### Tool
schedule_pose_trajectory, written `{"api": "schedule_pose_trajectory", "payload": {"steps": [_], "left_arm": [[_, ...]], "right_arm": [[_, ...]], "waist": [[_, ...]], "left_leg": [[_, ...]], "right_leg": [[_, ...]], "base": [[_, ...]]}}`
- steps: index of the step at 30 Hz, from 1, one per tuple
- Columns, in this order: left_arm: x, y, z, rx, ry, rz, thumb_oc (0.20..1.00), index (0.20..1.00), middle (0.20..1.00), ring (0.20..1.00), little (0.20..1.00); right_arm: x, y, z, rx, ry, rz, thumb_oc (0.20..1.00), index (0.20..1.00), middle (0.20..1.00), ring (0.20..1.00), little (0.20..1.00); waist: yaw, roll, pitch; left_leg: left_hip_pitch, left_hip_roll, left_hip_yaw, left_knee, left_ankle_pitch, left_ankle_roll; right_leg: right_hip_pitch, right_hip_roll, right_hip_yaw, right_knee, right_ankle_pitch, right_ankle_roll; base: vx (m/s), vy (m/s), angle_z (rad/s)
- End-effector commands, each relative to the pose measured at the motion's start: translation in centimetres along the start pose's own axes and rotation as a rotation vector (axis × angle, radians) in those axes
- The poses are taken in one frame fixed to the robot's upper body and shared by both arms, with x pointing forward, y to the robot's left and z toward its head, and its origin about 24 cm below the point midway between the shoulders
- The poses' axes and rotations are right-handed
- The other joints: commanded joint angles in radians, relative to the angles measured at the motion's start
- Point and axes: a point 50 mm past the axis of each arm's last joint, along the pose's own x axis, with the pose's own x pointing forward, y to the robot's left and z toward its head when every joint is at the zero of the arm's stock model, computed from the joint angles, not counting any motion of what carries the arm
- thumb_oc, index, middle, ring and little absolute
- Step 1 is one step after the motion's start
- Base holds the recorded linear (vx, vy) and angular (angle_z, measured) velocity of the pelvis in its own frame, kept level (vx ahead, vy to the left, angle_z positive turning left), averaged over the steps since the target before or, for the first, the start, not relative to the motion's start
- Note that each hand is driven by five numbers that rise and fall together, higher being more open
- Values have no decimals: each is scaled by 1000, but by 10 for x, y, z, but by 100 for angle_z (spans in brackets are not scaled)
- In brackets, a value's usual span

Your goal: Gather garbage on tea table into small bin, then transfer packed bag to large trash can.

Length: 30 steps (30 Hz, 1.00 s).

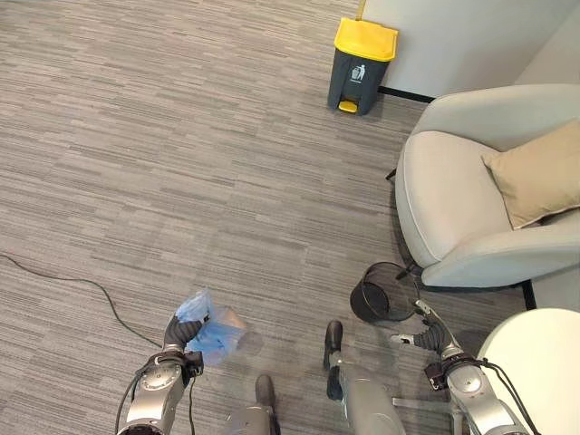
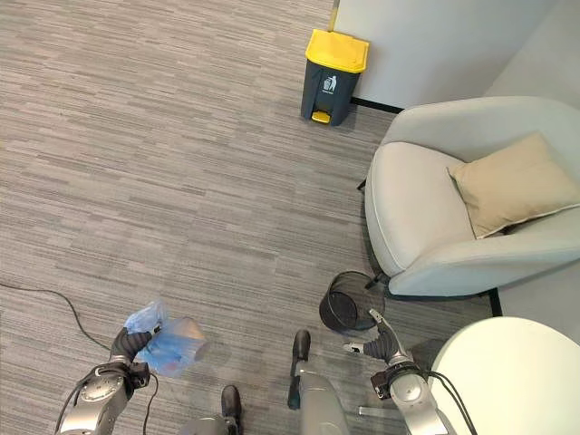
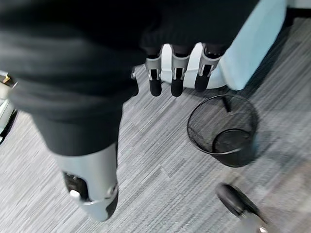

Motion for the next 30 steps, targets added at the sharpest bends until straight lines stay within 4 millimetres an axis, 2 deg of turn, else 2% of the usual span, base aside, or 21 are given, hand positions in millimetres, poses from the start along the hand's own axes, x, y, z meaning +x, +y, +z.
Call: {"api": "schedule_pose_trajectory", "payload": {"steps": [1,2,3,4,5,6,7,8,10,13,14,15,16,18,19,21,25,26,30], "left_arm": [[2,2,31,55,-154,-7,200,200,200,200,200],[2,1,30,53,-151,-13,200,200,200,200,200],[1,1,26,58,-142,-16,200,200,200,200,200],[1,1,27,58,-142,-16,200,200,200,200,200],[-1,-1,23,44,-131,-22,200,200,200,200,200],[-2,-2,22,36,-130,-26,200,200,200,200,200],[-2,-2,22,36,-130,-26,200,200,200,200,200],[-2,-7,20,14,-125,-33,200,200,200,200,200],[0,-10,22,13,-130,-40,200,200,200,200,200],[3,-17,29,21,-150,-64,200,200,200,200,200],[3,-17,29,21,-150,-64,200,200,200,200,200],[5,-16,34,45,-168,-71,200,200,200,200,200],[4,-16,34,45,-168,-71,200,200,200,200,200],[4,-14,36,65,-178,-71,200,200,200,200,200],[3,-12,36,68,-178,-68,200,200,200,200,200],[0,-10,32,73,-168,-69,200,200,200,200,200],[-1,-5,33,94,-172,-63,200,200,200,200,200],[-2,1,38,119,-188,-57,200,200,200,200,200],[-2,9,42,134,-196,-38,200,200,200,200,200]], "right_arm": [[5,-15,15,-23,-72,-46,1000,1000,1000,1000,1000],[5,-15,15,-23,-71,-43,1000,1000,1000,1000,1000],[2,-16,11,-26,-65,-40,1000,1000,1000,1000,1000],[2,-16,11,-26,-66,-39,1000,1000,1000,1000,1000],[1,-18,8,-41,-54,-41,1000,1000,1000,1000,1000],[0,-23,6,-45,-54,-55,1000,1000,1000,1000,1000],[0,-23,7,-45,-54,-55,1000,1000,1000,1000,1000],[0,-27,3,-46,-38,-71,1000,1000,1000,1000,1000],[1,-30,4,-42,-42,-81,1000,1000,1000,1000,1000],[3,-34,4,-34,-41,-100,1000,1000,1000,1000,1000],[3,-34,4,-34,-41,-100,1000,1000,1000,1000,1000],[4,-35,3,-24,-36,-112,1000,1000,1000,1000,1000],[4,-35,3,-24,-36,-112,1000,1000,1000,1000,1000],[3,-30,-1,16,-17,-120,1000,1000,1000,1000,1000],[3,-29,-2,23,-10,-121,1000,1000,1000,1000,1000],[2,-26,-5,19,-1,-108,1000,1000,1000,1000,1000],[2,-19,-7,69,13,-103,1000,1000,1000,1000,1000],[5,-13,-6,101,20,-86,1000,1000,1000,1000,1000],[9,-11,-3,130,18,-85,1000,1000,1000,1000,1000]], "waist": [[-17,21,-2],[-21,25,-3],[-32,37,-28],[-34,34,-29],[-36,46,-44],[-46,56,-62],[-48,52,-64],[-49,57,-65],[-46,54,-60],[-29,31,-42],[-29,31,-42],[-6,20,-23],[-4,22,-20],[28,32,-16],[39,35,-15],[48,42,-23],[48,28,-45],[59,18,-43],[60,21,-35]], "left_leg": [[28,-44,-42,102,-150,-25],[48,-41,-53,97,-159,-29],[97,-23,-70,96,-188,-56],[94,-27,-72,95,-184,-56],[93,12,-59,146,-176,-83],[64,57,-29,251,-103,-121],[60,52,-30,250,-99,-121],[15,88,-3,332,-38,-132],[-24,87,0,354,-36,-125],[-162,55,-18,299,-89,-95],[-162,55,-18,300,-90,-95],[-289,30,-38,257,3,-104],[-286,32,-37,260,-2,-104],[-366,17,-58,162,123,-118],[-381,15,-62,149,144,-119],[-327,22,-67,85,136,-109],[-309,7,-65,106,111,-82],[-288,-1,-42,126,70,-51],[-261,2,-18,133,38,-25]], "right_leg": [[6,10,-10,46,59,30],[-12,8,-11,62,60,31],[18,10,-8,71,53,11],[16,6,-8,68,56,11],[40,10,-22,78,39,-2],[86,29,-43,70,17,-21],[84,25,-43,67,20,-21],[130,52,-45,50,-13,-42],[146,58,-38,39,-26,-49],[191,56,-3,25,-61,-53],[191,56,-3,26,-61,-53],[233,69,21,7,-72,-60],[236,71,21,8,-74,-60],[294,116,58,-12,-104,-67],[311,123,71,-12,-116,-68],[335,135,99,-2,-142,-67],[356,110,137,36,-168,-53],[329,93,161,135,-174,-33],[266,74,161,254,-141,-5]], "base": [[451,-120,42],[637,-244,75],[505,-209,58],[602,-302,57],[441,-282,35],[441,-282,42],[366,-218,30],[137,-74,9],[164,-86,-13],[193,-63,-23],[276,-73,-20],[159,-40,-22],[307,-44,-34],[405,61,-41],[423,139,-13],[268,127,-44],[412,240,-59],[269,249,-6],[169,134,-53]]}}
